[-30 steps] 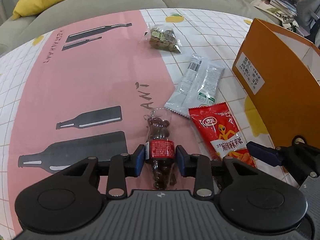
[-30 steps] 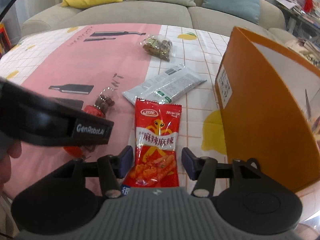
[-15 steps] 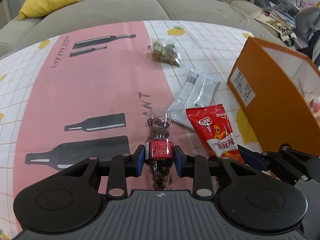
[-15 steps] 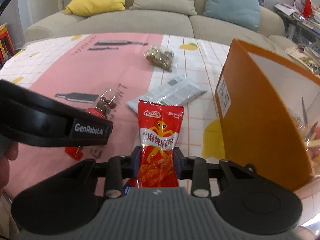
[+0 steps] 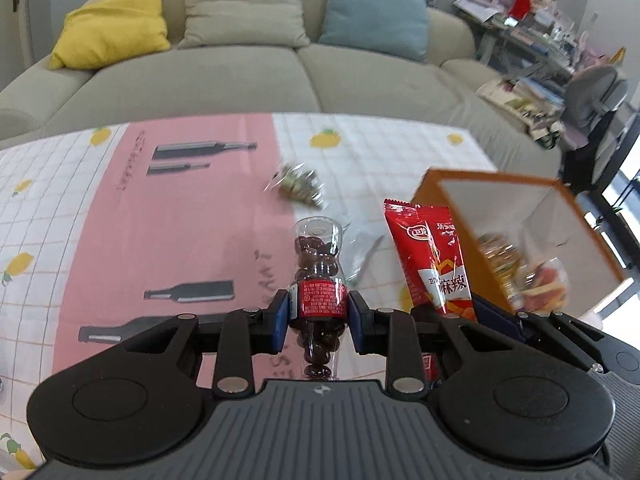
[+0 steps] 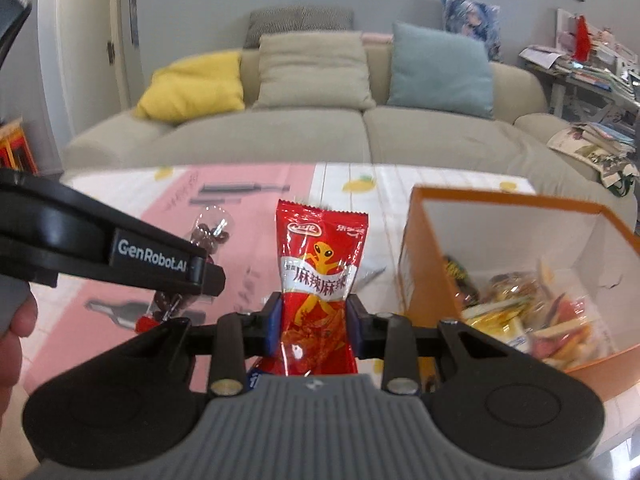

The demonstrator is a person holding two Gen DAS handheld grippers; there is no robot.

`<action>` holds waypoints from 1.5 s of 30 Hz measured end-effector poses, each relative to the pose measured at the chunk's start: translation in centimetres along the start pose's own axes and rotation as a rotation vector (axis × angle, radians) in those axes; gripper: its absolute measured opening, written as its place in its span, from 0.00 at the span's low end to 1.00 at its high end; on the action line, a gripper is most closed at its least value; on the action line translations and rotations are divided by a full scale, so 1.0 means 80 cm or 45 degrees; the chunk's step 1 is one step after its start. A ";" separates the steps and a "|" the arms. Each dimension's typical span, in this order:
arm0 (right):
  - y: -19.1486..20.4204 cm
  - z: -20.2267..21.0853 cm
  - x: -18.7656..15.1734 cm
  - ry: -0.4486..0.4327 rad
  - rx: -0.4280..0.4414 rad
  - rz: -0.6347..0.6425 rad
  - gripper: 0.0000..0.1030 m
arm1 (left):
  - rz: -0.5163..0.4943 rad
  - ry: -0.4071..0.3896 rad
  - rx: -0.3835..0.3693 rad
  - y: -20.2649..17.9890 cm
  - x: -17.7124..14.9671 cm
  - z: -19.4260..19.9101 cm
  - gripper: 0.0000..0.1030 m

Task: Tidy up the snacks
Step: 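Lift and carry the cola bottle and spicy-strip bag with both grippers over the box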

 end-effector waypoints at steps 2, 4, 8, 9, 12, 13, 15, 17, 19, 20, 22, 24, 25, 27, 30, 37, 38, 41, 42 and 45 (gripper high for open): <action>-0.006 0.018 0.010 -0.025 0.001 -0.009 0.30 | -0.014 -0.013 -0.025 -0.013 0.008 0.012 0.33; -0.014 0.036 0.017 -0.039 -0.005 -0.003 0.30 | -0.035 -0.020 -0.051 -0.029 0.016 0.022 0.33; -0.044 0.062 0.032 -0.004 0.008 -0.072 0.30 | -0.104 -0.041 -0.097 -0.067 0.034 0.036 0.33; -0.055 0.068 0.037 0.008 0.017 -0.097 0.30 | -0.120 -0.045 -0.120 -0.078 0.040 0.039 0.33; -0.084 0.080 0.054 0.057 0.003 -0.112 0.30 | -0.147 -0.040 -0.194 -0.108 0.055 0.042 0.33; -0.096 0.084 0.058 0.082 -0.009 -0.107 0.30 | -0.161 -0.036 -0.215 -0.119 0.060 0.042 0.33; -0.119 0.091 0.067 0.114 -0.019 -0.118 0.30 | -0.195 -0.040 -0.253 -0.141 0.070 0.042 0.33; -0.144 0.094 0.074 0.161 -0.020 -0.142 0.30 | -0.222 -0.033 -0.300 -0.164 0.080 0.038 0.33; -0.174 0.095 0.079 0.211 -0.025 -0.179 0.30 | -0.229 -0.007 -0.362 -0.187 0.088 0.032 0.33; -0.188 0.095 0.079 0.239 -0.028 -0.199 0.30 | -0.230 0.011 -0.394 -0.198 0.090 0.027 0.33; -0.218 0.090 0.081 0.298 -0.033 -0.226 0.30 | -0.240 0.043 -0.431 -0.218 0.095 0.015 0.33; -0.248 0.083 0.078 0.355 -0.063 -0.222 0.30 | -0.257 0.073 -0.453 -0.237 0.098 0.001 0.33; -0.261 0.079 0.074 0.390 -0.085 -0.203 0.30 | -0.262 0.092 -0.463 -0.247 0.098 -0.008 0.33; -0.285 0.070 0.066 0.453 -0.133 -0.169 0.30 | -0.265 0.140 -0.490 -0.263 0.095 -0.026 0.33; -0.313 0.054 0.051 0.537 -0.166 -0.126 0.30 | -0.260 0.211 -0.522 -0.286 0.088 -0.054 0.33; -0.352 0.018 0.028 0.625 -0.210 0.058 0.30 | -0.281 0.353 -0.509 -0.327 0.068 -0.121 0.33; -0.356 0.013 0.024 0.639 -0.202 0.072 0.30 | -0.289 0.368 -0.506 -0.330 0.066 -0.130 0.33; -0.360 0.003 0.012 0.668 -0.195 0.117 0.30 | -0.303 0.414 -0.494 -0.335 0.057 -0.150 0.33; -0.362 -0.001 0.010 0.676 -0.199 0.139 0.31 | -0.305 0.426 -0.495 -0.337 0.054 -0.156 0.32; -0.361 -0.009 0.006 0.675 -0.198 0.212 0.31 | -0.303 0.456 -0.491 -0.341 0.049 -0.171 0.32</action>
Point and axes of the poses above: each gripper's, at about its wrist camera, not at the fingertips, and z roughly against the way its jaws point, y to its left, x to its top, the point moved 10 cm from there along -z, roughly the way its jaws point, and after that the axes turned 4 degrees about y, right-handed, at the moved point
